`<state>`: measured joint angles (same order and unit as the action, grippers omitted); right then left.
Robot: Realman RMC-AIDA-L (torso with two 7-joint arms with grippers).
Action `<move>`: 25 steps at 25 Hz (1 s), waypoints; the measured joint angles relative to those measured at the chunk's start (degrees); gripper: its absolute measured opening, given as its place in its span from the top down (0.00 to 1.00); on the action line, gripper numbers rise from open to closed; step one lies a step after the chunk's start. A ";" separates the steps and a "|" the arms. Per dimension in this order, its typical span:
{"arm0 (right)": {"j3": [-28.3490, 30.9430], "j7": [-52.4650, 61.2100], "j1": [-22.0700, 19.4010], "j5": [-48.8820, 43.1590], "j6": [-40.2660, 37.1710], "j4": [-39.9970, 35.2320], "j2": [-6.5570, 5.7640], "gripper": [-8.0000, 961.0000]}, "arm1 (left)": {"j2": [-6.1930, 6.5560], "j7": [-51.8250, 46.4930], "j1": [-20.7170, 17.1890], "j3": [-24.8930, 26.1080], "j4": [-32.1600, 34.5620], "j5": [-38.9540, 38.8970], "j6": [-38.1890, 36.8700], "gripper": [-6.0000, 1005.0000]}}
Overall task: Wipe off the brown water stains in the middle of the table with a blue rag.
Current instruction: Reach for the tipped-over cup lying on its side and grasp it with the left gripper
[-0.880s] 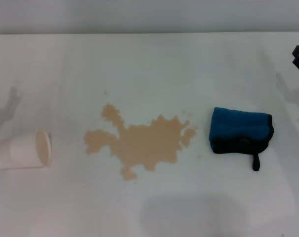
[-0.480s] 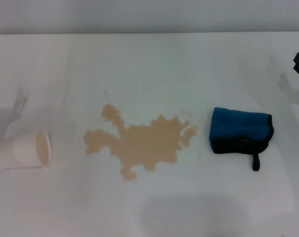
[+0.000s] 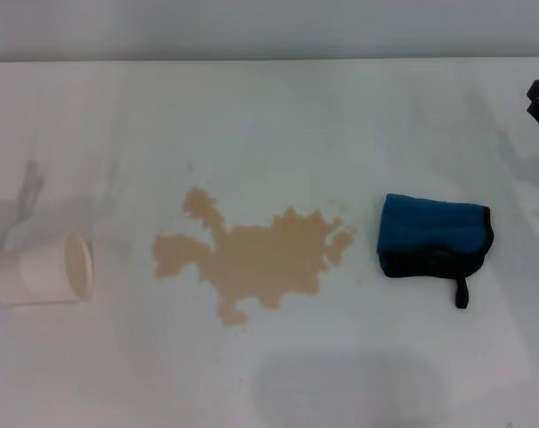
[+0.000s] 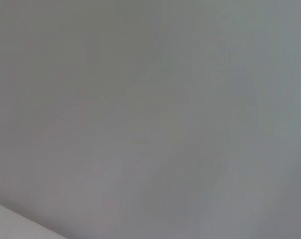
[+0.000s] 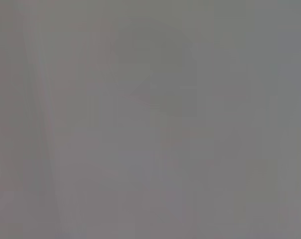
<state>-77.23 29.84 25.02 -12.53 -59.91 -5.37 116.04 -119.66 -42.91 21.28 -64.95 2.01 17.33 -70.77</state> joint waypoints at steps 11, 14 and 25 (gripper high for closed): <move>0.31 -0.85 -0.02 0.21 0.03 -1.57 -0.38 0.13 | 0.46 -8.93 0.23 -0.27 1.07 1.90 -0.06 0.14; 0.36 -0.91 -0.26 0.24 0.02 -1.64 -0.39 0.13 | 1.22 -12.95 -0.46 -0.34 3.76 6.54 -0.07 0.14; 0.59 -0.93 -0.41 1.39 0.62 -1.58 -0.38 0.13 | 11.89 -48.01 -3.07 0.03 23.04 35.58 1.67 0.14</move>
<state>-76.64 28.91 24.61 -11.13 -59.29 -6.95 115.66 -107.76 -90.92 18.21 -64.91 25.05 52.91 -69.09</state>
